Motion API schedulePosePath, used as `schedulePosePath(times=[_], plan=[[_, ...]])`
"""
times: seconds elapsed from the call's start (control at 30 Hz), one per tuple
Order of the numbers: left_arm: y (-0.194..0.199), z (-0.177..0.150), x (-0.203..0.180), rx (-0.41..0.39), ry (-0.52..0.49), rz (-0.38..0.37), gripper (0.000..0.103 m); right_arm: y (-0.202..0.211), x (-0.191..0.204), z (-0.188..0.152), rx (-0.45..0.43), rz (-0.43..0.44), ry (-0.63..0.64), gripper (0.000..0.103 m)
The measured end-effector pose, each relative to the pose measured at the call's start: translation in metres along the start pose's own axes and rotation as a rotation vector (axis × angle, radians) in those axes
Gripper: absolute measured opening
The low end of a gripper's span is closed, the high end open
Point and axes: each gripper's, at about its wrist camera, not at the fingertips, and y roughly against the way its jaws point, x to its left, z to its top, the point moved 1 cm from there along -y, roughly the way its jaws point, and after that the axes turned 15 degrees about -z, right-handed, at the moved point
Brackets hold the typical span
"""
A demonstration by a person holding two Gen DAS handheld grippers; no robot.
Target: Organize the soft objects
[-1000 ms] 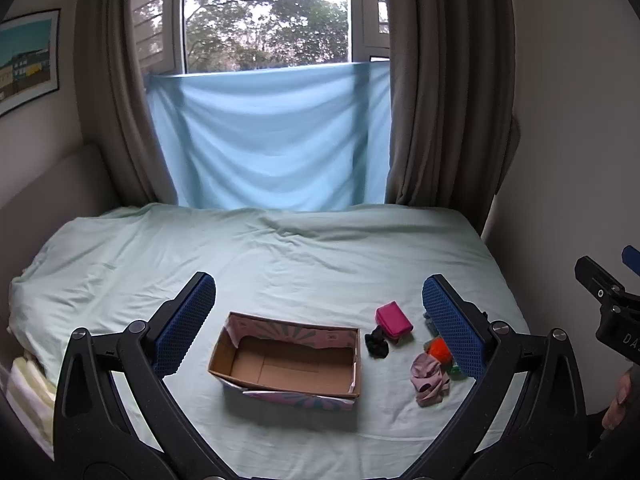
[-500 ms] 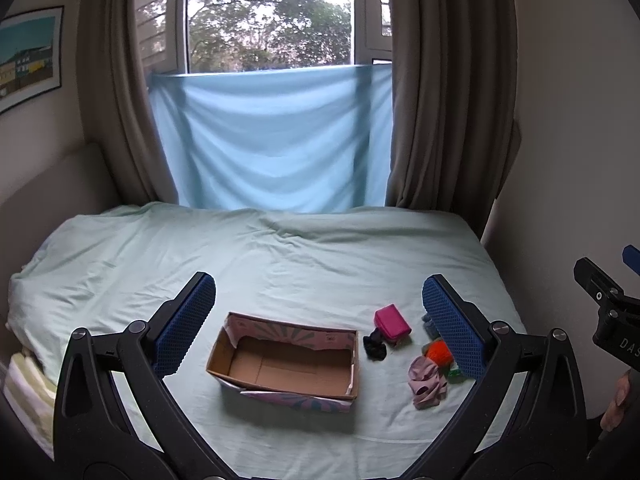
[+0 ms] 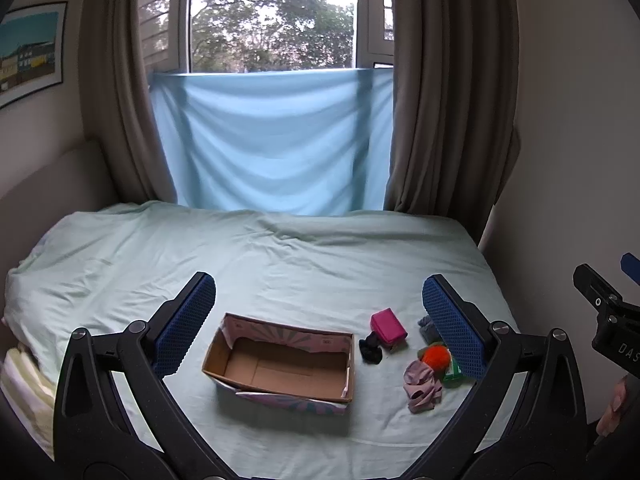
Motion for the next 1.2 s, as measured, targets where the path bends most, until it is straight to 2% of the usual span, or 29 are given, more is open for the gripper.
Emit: schedulePosePath(times=[1.2], plan=[[-0.0010, -0.0021, 0.0071, 0.011, 0.021, -0.020, 0.103, 0.0062, 0.0050, -0.0025, -0.005, -0.007, -0.009, 0.103]])
